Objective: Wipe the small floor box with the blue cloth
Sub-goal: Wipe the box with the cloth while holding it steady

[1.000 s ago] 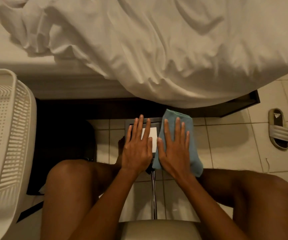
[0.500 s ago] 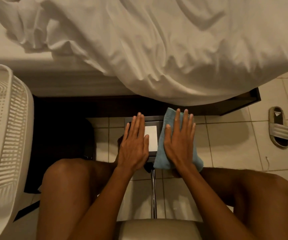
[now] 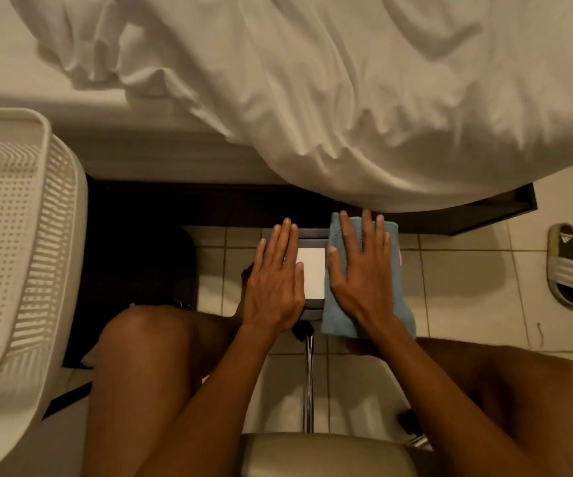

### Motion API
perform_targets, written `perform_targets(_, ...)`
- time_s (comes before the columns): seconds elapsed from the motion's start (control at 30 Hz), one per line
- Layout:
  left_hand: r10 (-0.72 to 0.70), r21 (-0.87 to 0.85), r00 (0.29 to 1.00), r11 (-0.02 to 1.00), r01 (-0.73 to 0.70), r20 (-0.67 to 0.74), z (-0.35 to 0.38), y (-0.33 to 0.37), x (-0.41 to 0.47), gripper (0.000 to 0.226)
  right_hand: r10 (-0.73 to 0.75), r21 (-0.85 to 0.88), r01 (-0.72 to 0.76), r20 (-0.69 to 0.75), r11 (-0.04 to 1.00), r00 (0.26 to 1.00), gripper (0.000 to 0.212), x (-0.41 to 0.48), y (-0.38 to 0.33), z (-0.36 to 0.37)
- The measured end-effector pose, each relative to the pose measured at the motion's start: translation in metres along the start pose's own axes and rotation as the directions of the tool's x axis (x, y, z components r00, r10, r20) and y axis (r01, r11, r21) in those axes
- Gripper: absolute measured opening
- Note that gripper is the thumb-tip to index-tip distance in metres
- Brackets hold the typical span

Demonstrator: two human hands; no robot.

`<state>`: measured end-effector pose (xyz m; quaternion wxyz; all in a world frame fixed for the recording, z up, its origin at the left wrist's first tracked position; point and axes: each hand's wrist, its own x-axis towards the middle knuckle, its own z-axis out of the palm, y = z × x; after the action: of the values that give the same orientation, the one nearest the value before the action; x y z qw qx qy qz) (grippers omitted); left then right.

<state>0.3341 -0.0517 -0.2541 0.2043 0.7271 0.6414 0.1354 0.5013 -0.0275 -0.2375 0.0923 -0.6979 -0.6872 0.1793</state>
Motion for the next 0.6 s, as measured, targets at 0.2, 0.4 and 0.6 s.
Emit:
perform_targets(0.2,-0.010,-0.001,1.000,1.000,0.010,0.002,-0.001,0.002,0.001,0.061,-0.238,-0.060,0.245,0.103,0.968,0.966,0.067,-0.002,0.011,-0.005)
perform_targets(0.4,-0.005,-0.013,1.000,1.000,0.005,-0.006,-0.002,0.002,0.000,0.059,-0.289,-0.071,0.297,0.112,0.952,0.951,0.066,-0.002,0.006,-0.006)
perform_targets(0.6,-0.005,0.014,1.000,1.000,0.005,0.009,-0.002,0.002,0.002,0.060,-0.311,-0.052,0.320,0.127,0.946,0.942,0.068,-0.001,0.008,-0.008)
